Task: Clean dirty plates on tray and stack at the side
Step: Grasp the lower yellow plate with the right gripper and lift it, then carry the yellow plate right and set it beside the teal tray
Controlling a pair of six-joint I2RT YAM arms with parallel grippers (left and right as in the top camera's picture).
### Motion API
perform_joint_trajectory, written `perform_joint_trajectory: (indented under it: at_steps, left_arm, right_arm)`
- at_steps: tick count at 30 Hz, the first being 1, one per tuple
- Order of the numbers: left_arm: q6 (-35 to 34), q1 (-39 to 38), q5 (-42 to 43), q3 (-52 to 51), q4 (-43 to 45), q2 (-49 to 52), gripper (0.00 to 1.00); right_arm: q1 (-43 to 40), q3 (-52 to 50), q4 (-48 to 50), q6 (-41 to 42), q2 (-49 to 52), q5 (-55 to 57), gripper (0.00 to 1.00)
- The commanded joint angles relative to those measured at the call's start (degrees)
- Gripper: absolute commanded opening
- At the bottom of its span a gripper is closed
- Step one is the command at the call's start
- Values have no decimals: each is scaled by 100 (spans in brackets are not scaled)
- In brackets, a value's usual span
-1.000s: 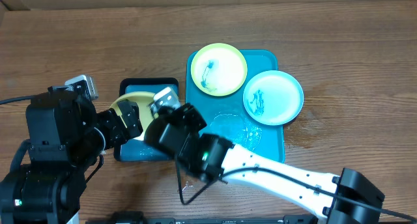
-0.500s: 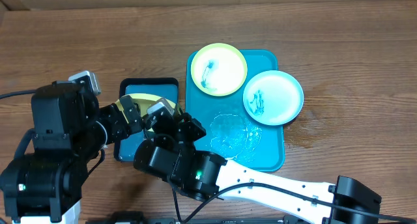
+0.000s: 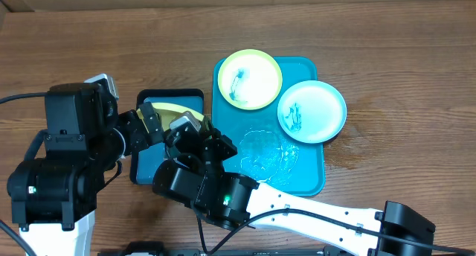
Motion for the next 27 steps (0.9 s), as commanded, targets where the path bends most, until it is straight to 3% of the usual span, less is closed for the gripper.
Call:
perform_joint_trajectory:
  at_steps: [1, 6, 10, 15, 27]
  left_arm:
    - [15, 37, -588, 354, 127, -127, 99]
    - [-352, 37, -1480, 516, 216, -417, 100]
    - [-409, 37, -2035, 516, 216, -621, 100]
    - [-409, 37, -2063, 514, 153, -664, 100]
    - [-407, 37, -2061, 514, 146, -664, 100]
  right_arm:
    - [48, 133, 17, 17, -70, 164, 4]
    - [48, 133, 39, 17, -70, 243, 4]
    - [50, 133, 157, 20, -70, 935, 4]
    - [72, 133, 354, 17, -70, 1635, 4]
    - [188, 133, 470, 17, -70, 1659, 4]
